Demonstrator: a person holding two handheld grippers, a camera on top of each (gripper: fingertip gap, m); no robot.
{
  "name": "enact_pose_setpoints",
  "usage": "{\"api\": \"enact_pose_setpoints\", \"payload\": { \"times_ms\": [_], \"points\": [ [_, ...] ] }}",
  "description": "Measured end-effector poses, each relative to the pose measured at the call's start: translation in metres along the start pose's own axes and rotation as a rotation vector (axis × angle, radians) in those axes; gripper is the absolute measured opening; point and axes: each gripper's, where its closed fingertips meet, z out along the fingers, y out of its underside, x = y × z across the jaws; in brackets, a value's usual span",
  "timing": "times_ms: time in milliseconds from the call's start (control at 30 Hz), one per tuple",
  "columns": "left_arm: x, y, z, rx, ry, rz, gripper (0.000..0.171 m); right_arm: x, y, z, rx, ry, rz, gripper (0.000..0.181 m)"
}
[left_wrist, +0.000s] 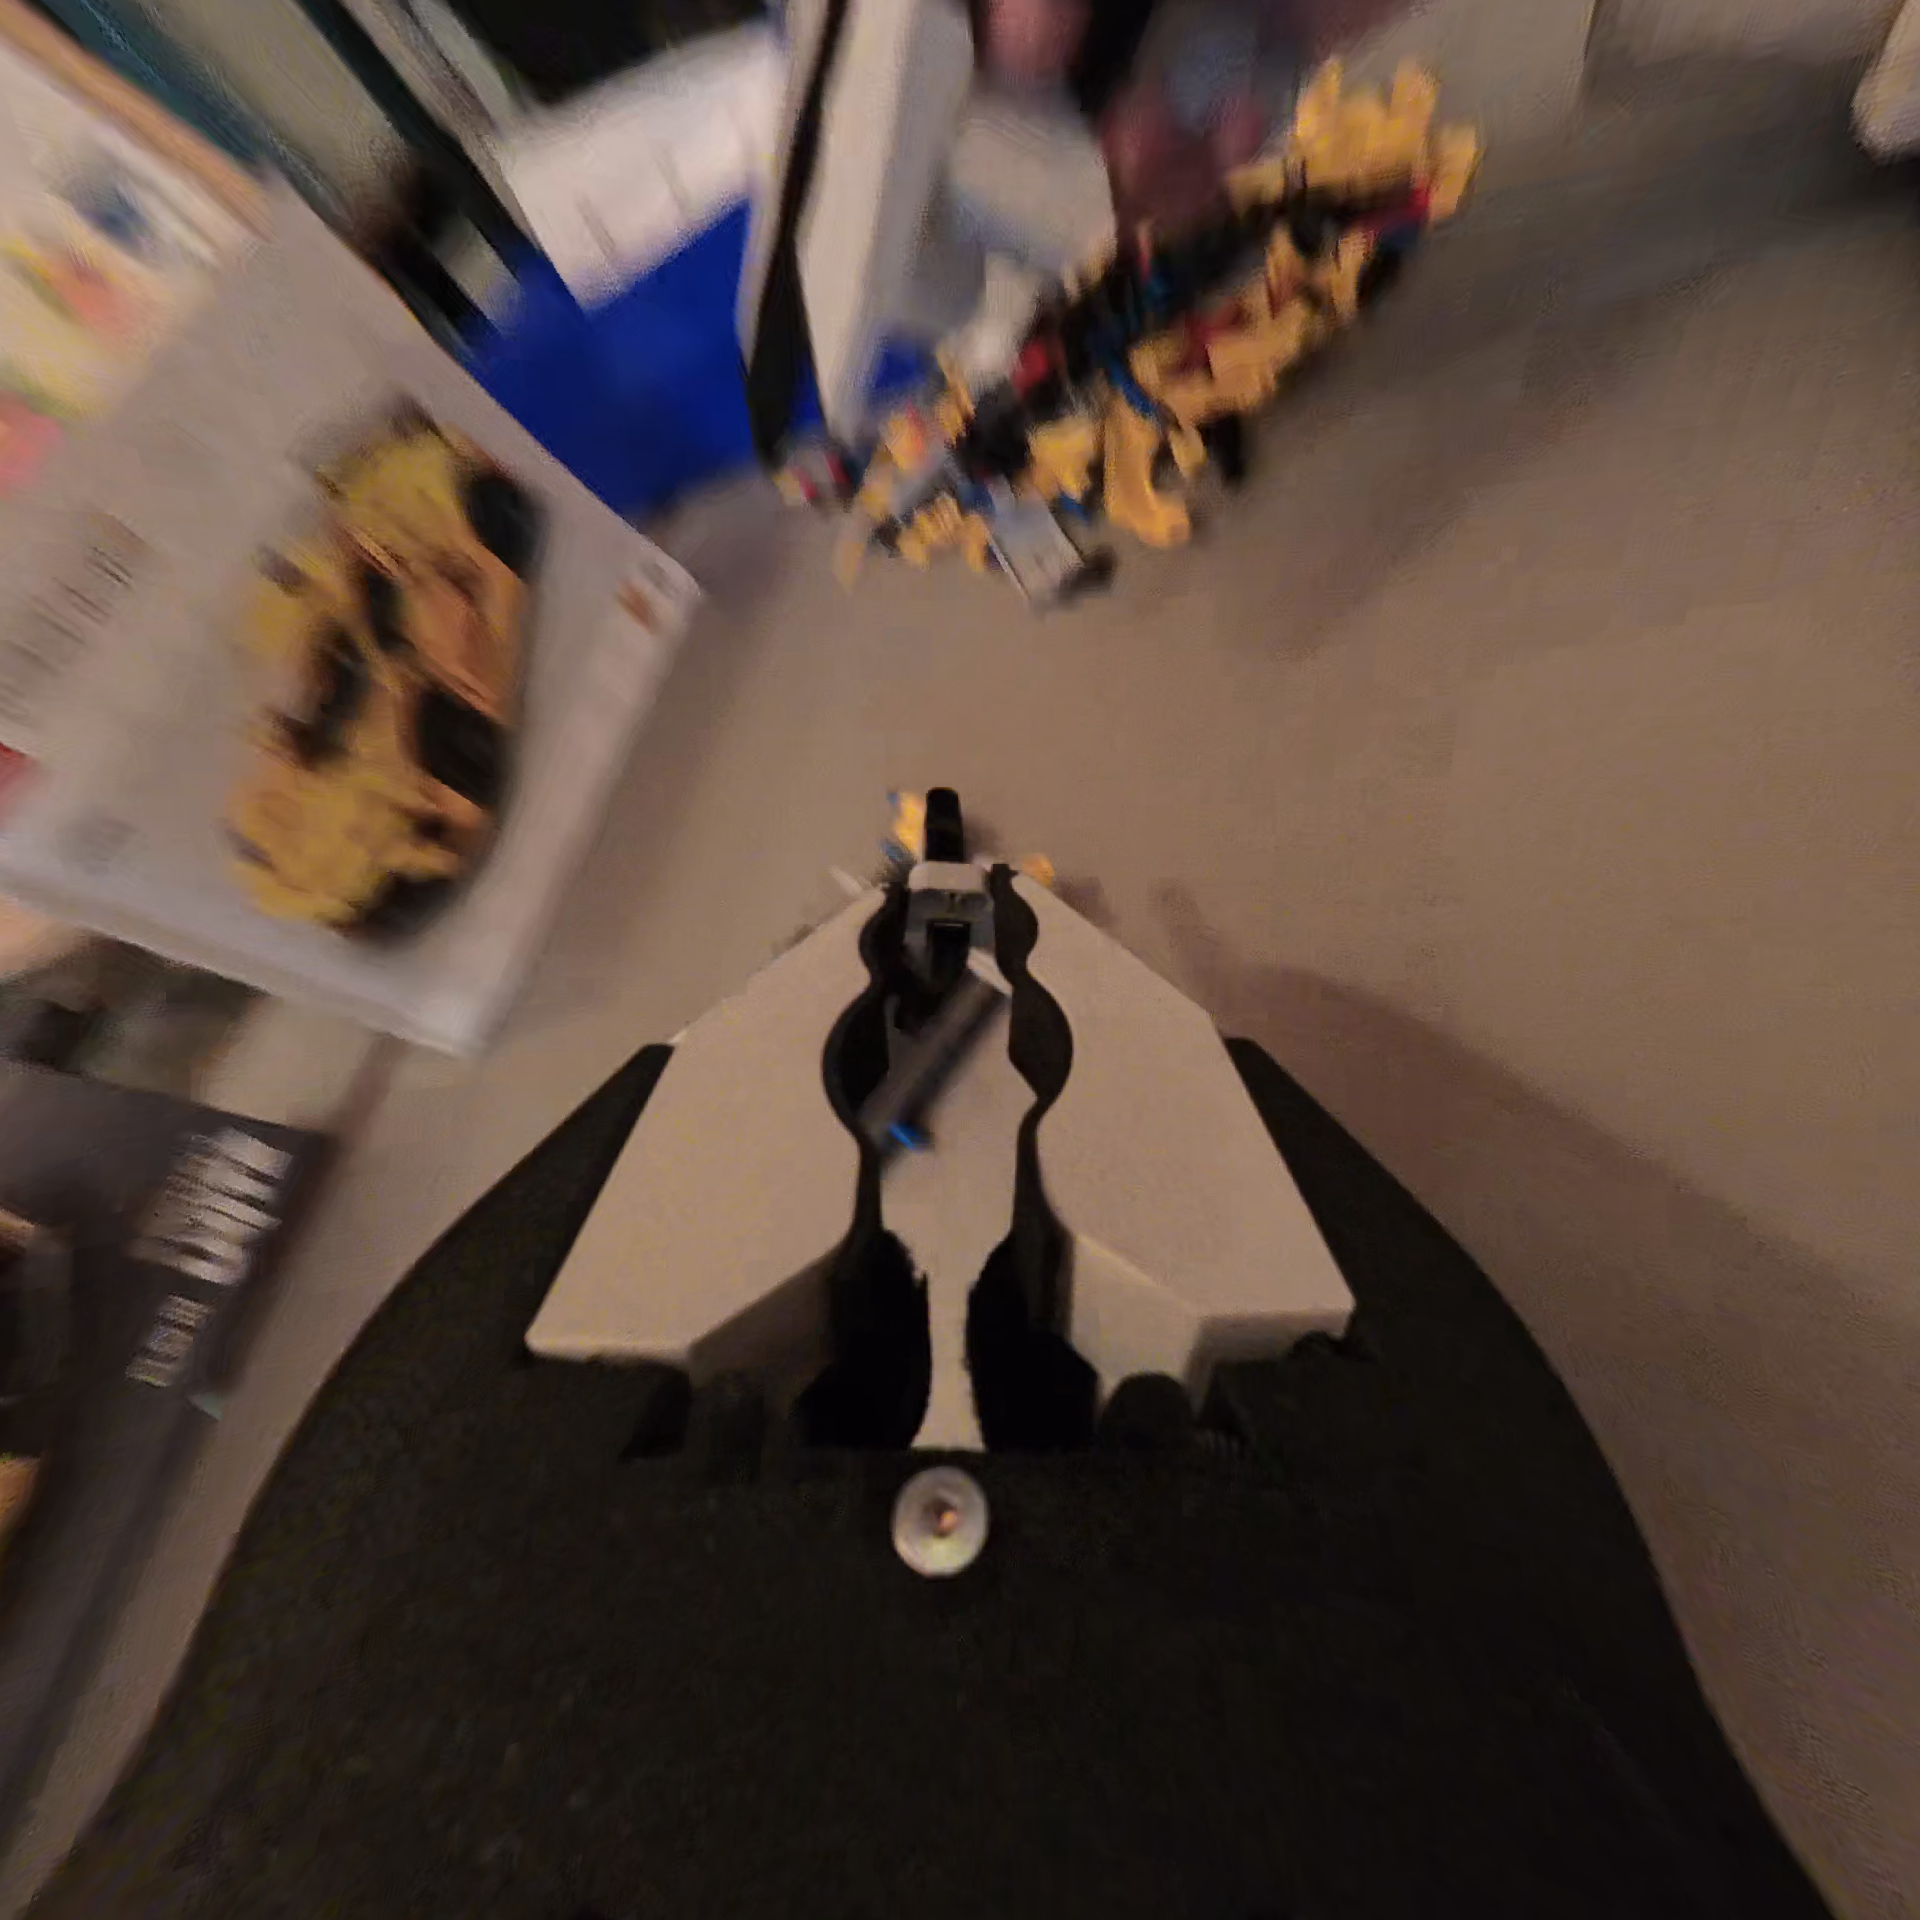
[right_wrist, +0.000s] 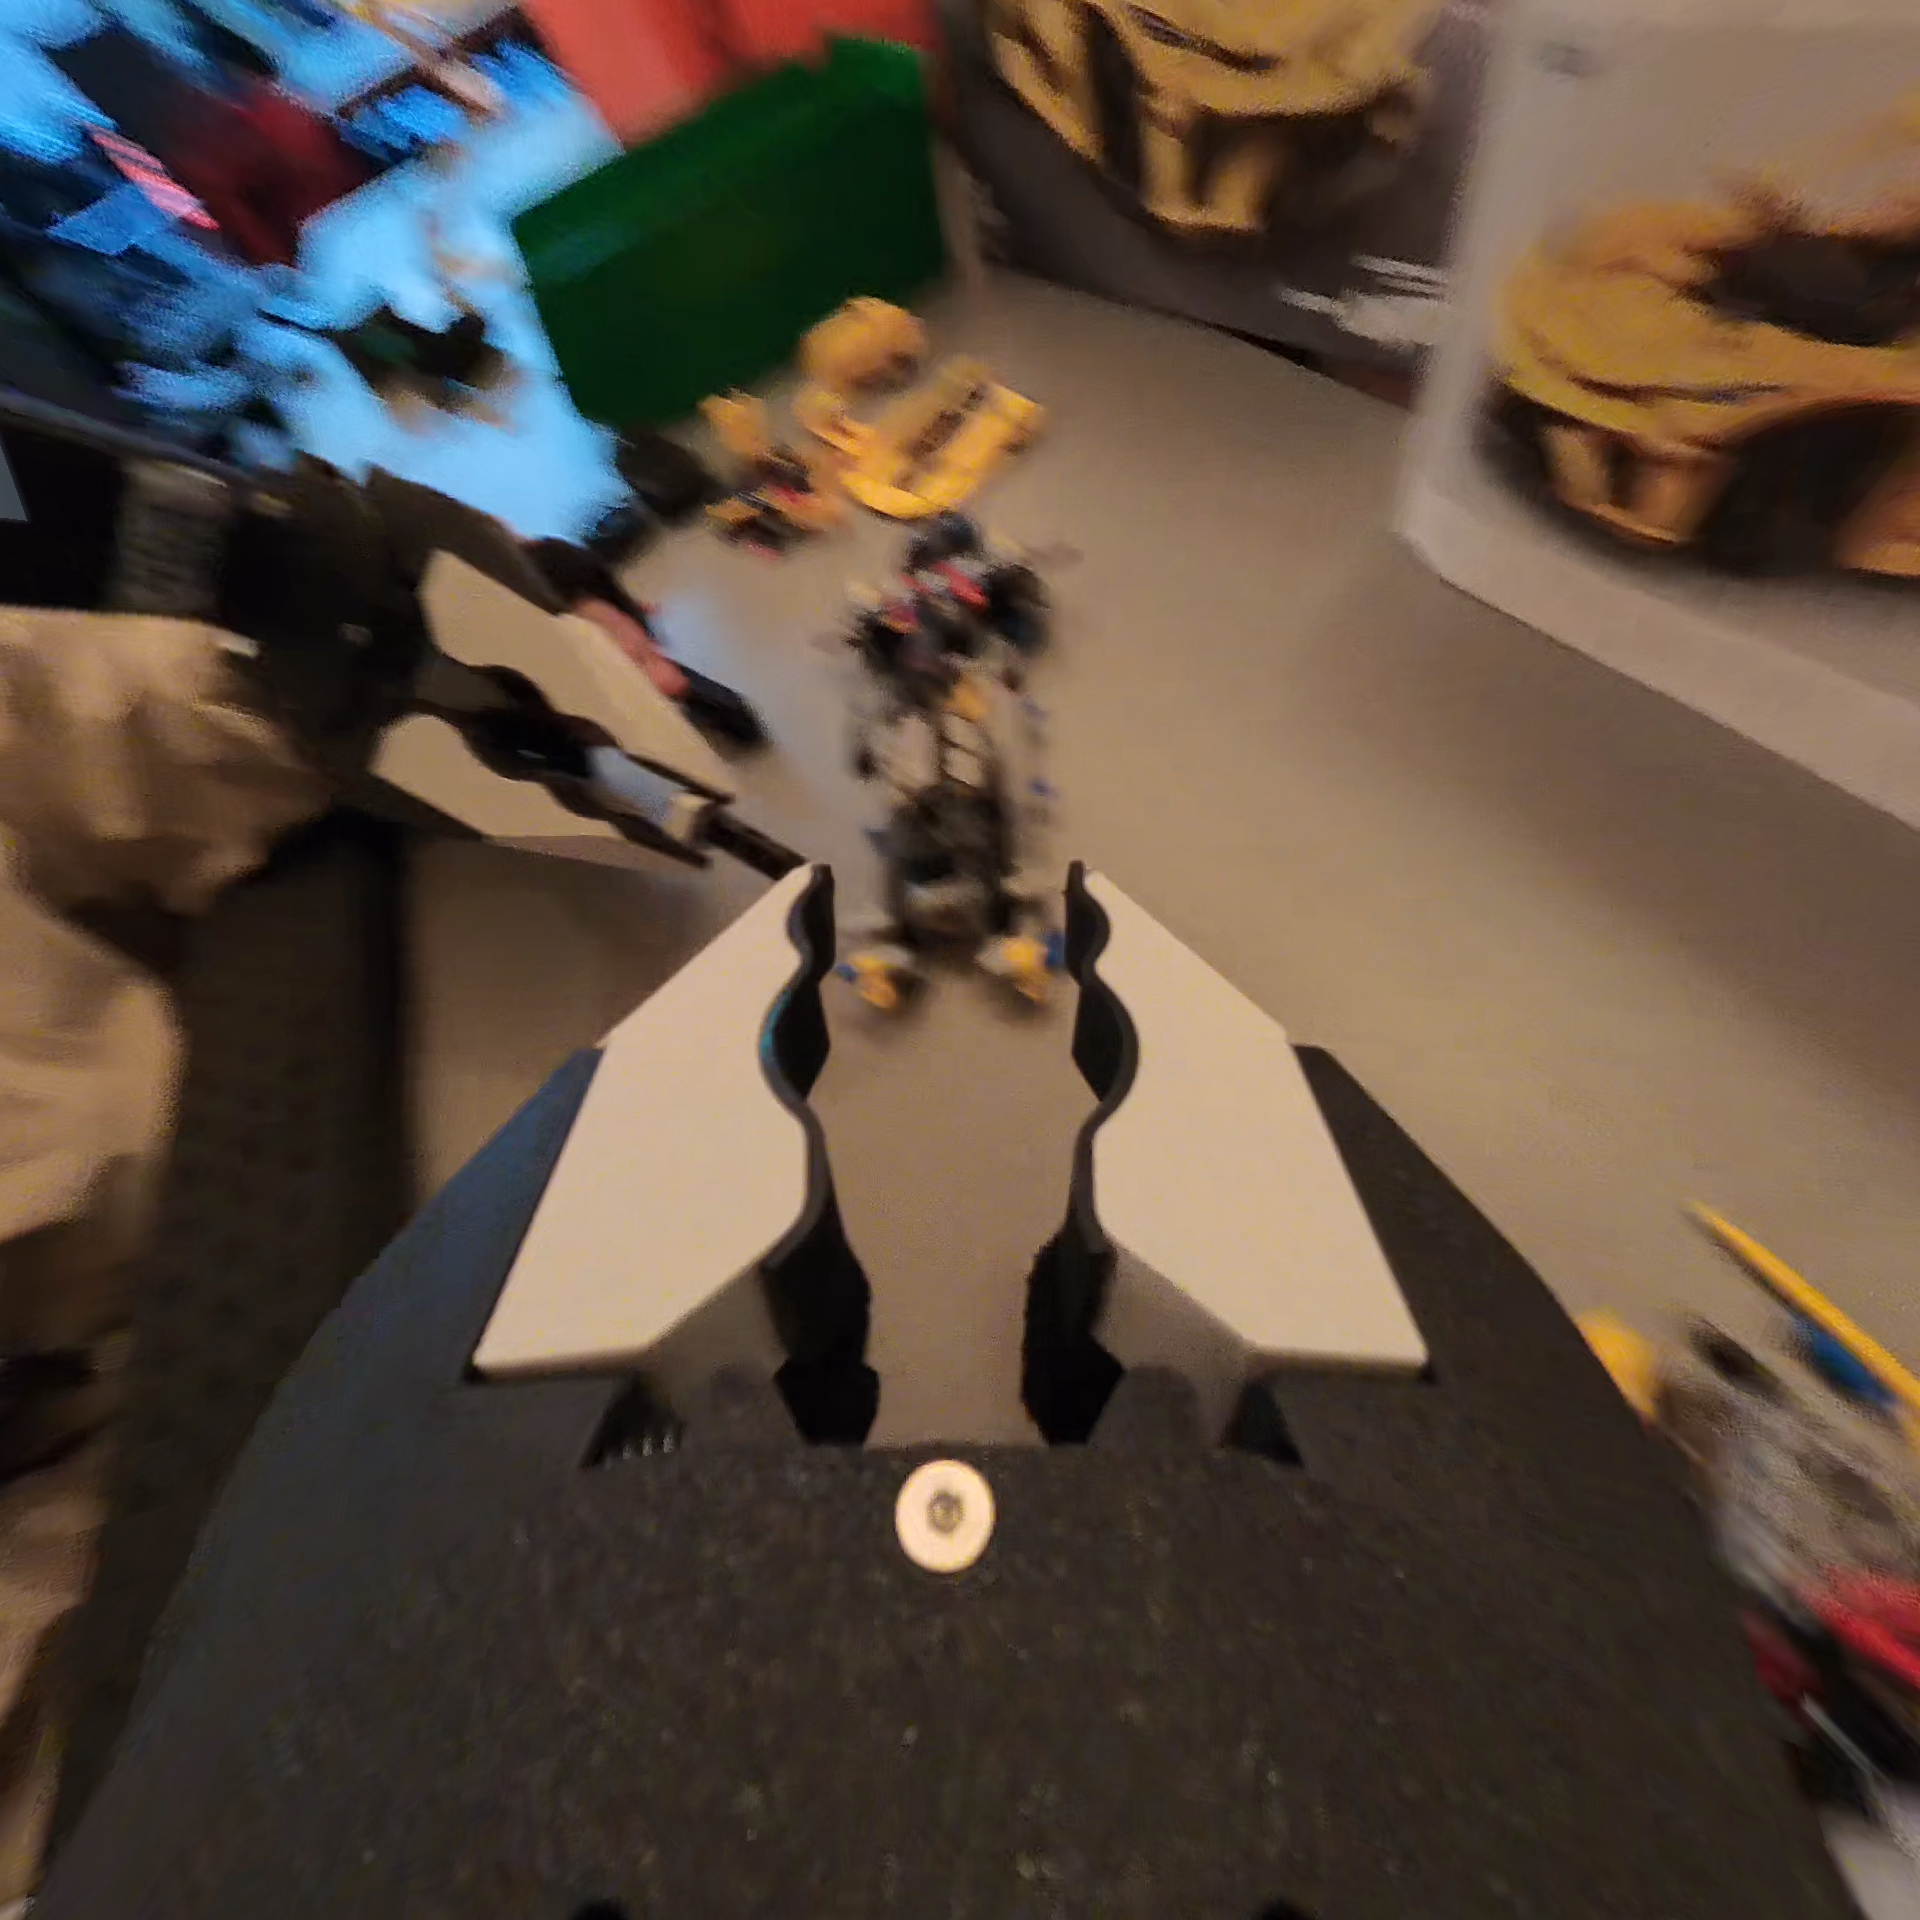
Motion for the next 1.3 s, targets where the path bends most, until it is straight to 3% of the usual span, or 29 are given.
{"api": "enact_pose_setpoints", "payload": {
  "times_ms": [100, 300, 400, 433, 667, 900, 1000, 1133, 1300],
  "points": [
    [-0.012, -0.017, -0.011, 0.084, -0.098, 0.08, 0.016, -0.042, -0.015, 0.026, 0.066, -0.235, 0.082, 0.042],
    [-0.017, -0.046, -0.029, 0.275, -0.139, 0.097, 0.016, -0.088, -0.011, 0.054, 0.028, -0.462, 0.134, 0.04],
    [-0.018, -0.054, -0.037, 0.343, -0.123, 0.071, 0.016, -0.107, -0.026, 0.044, 0.103, -0.633, 0.198, 0.012],
    [-0.02, -0.055, -0.038, 0.355, -0.127, 0.066, 0.017, -0.106, -0.03, 0.044, 0.123, -0.639, 0.208, 0.01],
    [-0.03, -0.049, -0.038, 0.31, -0.178, 0.088, 0.017, -0.098, -0.035, 0.052, 0.139, -0.479, 0.124, 0.007],
    [-0.035, -0.04, -0.033, 0.213, -0.248, 0.115, 0.015, -0.089, -0.034, 0.059, 0.121, -0.443, 0.267, 0.006],
    [-0.038, -0.043, -0.032, 0.243, -0.256, 0.099, 0.016, -0.089, -0.039, 0.056, 0.139, -0.293, 0.017, 0.006],
    [-0.044, -0.038, -0.027, 0.248, -0.21, -0.14, 0.015, -0.077, -0.04, 0.058, 0.103, 0.073, -0.457, 0.006],
    [-0.051, -0.037, -0.029, 0.297, -0.115, -0.44, 0.015, -0.071, -0.046, 0.058, 0.126, 0.226, -0.59, 0.006]
  ]
}}
